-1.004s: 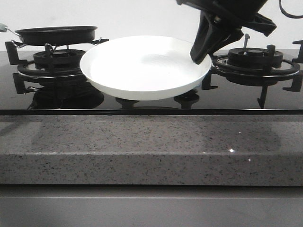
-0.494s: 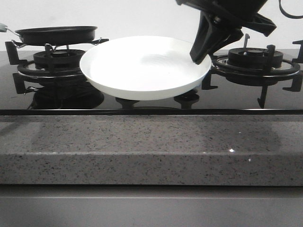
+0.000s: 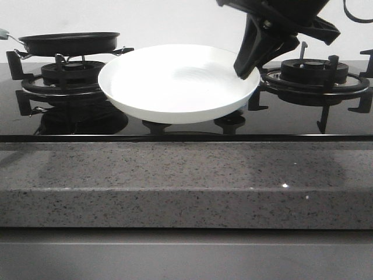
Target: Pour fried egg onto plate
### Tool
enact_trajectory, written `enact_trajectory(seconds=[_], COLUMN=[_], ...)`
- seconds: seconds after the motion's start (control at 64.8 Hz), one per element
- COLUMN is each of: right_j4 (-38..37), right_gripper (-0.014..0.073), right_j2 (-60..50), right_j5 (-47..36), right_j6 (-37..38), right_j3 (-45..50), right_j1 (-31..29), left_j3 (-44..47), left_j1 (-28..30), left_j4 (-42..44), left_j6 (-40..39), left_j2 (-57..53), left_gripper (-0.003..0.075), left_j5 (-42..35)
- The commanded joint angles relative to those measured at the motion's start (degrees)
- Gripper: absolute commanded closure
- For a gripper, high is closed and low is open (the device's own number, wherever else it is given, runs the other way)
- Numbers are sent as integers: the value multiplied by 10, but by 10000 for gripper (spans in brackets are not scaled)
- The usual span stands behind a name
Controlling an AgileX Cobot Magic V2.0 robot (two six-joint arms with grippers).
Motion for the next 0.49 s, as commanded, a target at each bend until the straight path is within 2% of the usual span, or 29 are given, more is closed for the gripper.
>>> enact_trajectory(seconds=[0.0,0.093,0.154,0.293,0.34,0.479], right_j4=[7,7,7,7,7,7], right_gripper=[662,662,662,662,662,662], right_j2=[-20,-20,-20,-20,-20,-20], right_j5=[-27,-27,-27,-27,-27,-27], right_j6=[-7,-7,-7,-7,-7,-7], right_j3=[-13,-13,-13,-13,-13,-13], right_j1=[-1,-1,-1,-1,-1,-1], left_j3=[-16,-16,-16,-24,-33,-80], left_j1=[1,1,1,1,1,3], left_j4=[-4,-14,-18,-28,-29,-25], left_j6=[-4,-4,-4,-4,-4,-4], left_j2=[8,8,13,55,78,163], left_gripper=[346,341,311,112,75,66], left_j5=[-53,-53,-43,-27,-17,67])
